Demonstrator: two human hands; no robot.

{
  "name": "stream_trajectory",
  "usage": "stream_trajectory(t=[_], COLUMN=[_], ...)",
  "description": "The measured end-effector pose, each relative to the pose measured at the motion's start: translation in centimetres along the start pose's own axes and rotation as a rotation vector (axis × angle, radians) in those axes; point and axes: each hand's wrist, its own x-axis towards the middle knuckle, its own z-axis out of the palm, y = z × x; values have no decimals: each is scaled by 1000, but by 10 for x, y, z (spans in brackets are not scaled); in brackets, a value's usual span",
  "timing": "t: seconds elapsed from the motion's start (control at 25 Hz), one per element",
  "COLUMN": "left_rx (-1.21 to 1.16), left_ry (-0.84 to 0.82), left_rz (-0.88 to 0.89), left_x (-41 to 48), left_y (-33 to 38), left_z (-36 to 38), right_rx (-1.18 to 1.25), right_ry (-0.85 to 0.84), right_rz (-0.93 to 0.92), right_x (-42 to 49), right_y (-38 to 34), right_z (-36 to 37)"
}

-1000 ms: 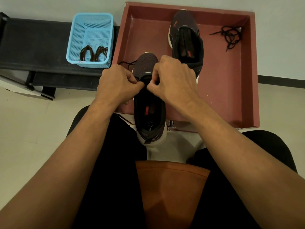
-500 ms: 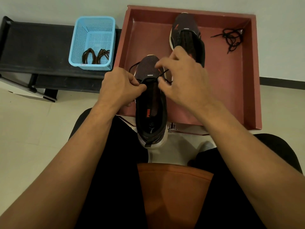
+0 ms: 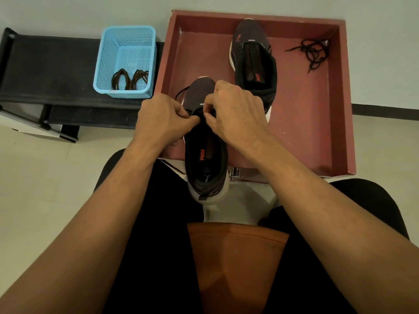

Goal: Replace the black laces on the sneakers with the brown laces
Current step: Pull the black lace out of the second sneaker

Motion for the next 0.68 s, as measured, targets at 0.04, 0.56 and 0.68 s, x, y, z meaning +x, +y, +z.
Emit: stream_trajectory(t=[0.04,0.56,0.68], left_rx=[3,-6,2], left_ry=[2,-10,-17], left_rz=[2,-24,-33], left_x=[0,1,2], left_y=[0,2,0], left_z=[0,1,0], right_rx=[-3,48,149], right_ry=[-3,215,331], right_rz=[0,192,311], right_x=[0,4,1], right_y=[0,28,50], right_z=[0,-38,-49])
